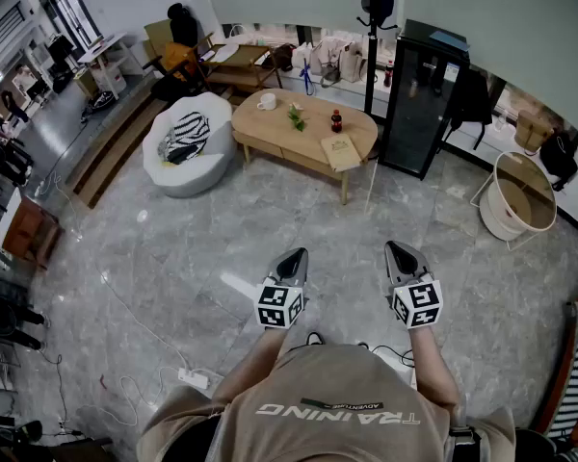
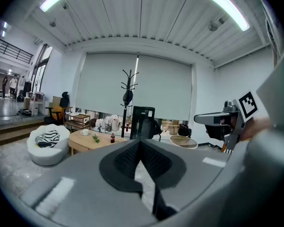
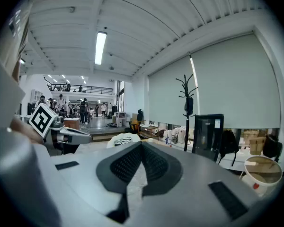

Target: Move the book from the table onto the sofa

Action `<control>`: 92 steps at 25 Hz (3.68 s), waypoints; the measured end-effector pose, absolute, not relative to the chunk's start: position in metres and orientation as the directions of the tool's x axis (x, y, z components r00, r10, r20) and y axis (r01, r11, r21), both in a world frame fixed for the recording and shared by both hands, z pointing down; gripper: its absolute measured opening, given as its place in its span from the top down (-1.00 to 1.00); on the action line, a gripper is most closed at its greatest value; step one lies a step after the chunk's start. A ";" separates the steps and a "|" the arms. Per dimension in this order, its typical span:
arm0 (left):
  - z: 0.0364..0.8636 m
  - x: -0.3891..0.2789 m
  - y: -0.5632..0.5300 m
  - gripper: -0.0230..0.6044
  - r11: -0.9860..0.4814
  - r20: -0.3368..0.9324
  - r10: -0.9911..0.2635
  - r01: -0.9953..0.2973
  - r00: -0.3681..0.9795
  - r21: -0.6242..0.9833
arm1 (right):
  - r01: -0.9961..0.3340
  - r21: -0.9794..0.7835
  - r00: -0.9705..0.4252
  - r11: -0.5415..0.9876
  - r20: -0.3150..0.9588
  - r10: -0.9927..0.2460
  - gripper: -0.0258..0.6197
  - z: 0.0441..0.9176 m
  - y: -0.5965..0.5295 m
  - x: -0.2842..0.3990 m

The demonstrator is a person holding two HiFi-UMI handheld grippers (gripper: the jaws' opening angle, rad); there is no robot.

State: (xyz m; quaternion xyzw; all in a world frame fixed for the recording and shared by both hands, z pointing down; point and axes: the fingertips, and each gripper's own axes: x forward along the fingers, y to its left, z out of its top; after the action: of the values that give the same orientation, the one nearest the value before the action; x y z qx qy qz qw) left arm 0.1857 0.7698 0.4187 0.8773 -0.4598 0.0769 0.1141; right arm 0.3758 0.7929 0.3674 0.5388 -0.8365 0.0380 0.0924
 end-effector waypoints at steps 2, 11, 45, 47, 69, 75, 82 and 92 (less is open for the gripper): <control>0.422 0.179 0.768 0.91 -0.558 0.255 -0.780 -0.820 0.572 0.130 | -0.907 0.040 -0.402 0.418 0.202 -0.893 0.91 0.370 0.790 0.368; 0.438 0.156 0.748 0.91 -0.585 0.282 -0.745 -0.796 0.604 0.157 | -0.911 0.040 -0.392 0.411 0.233 -0.890 0.91 0.383 0.764 0.339; 0.452 0.287 0.547 0.91 -0.497 0.338 -0.774 -0.844 0.535 0.199 | -0.899 -0.014 -0.422 0.438 0.297 -0.857 0.91 0.435 0.554 0.506; 0.455 0.302 0.539 0.91 -0.494 0.342 -0.776 -0.847 0.531 0.195 | -0.893 -0.024 -0.435 0.449 0.295 -0.851 0.91 0.439 0.544 0.516; 0.482 0.316 0.431 0.91 -0.421 0.378 -0.795 -0.880 0.474 0.219 | -0.844 -0.076 -0.522 0.531 0.349 -0.779 0.91 0.464 0.429 0.512; 0.473 0.312 0.359 0.91 -0.449 0.366 -0.782 -0.864 0.504 0.228 | -0.849 -0.054 -0.506 0.526 0.372 -0.778 0.91 0.451 0.363 0.505; 0.474 0.290 0.275 0.91 -0.485 0.367 -0.758 -0.843 0.539 0.235 | -0.864 -0.064 -0.485 0.500 0.375 -0.790 0.91 0.448 0.287 0.476; 0.482 0.269 0.193 0.91 -0.526 0.362 -0.732 -0.816 0.577 0.238 | -0.882 -0.040 -0.447 0.469 0.380 -0.810 0.91 0.448 0.213 0.456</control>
State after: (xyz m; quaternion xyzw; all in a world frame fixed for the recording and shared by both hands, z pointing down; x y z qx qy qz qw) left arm 0.2692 0.1927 0.4816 0.8667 -0.4466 0.1091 0.1938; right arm 0.4558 0.2130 0.4477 0.5020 -0.8426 0.1169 0.1560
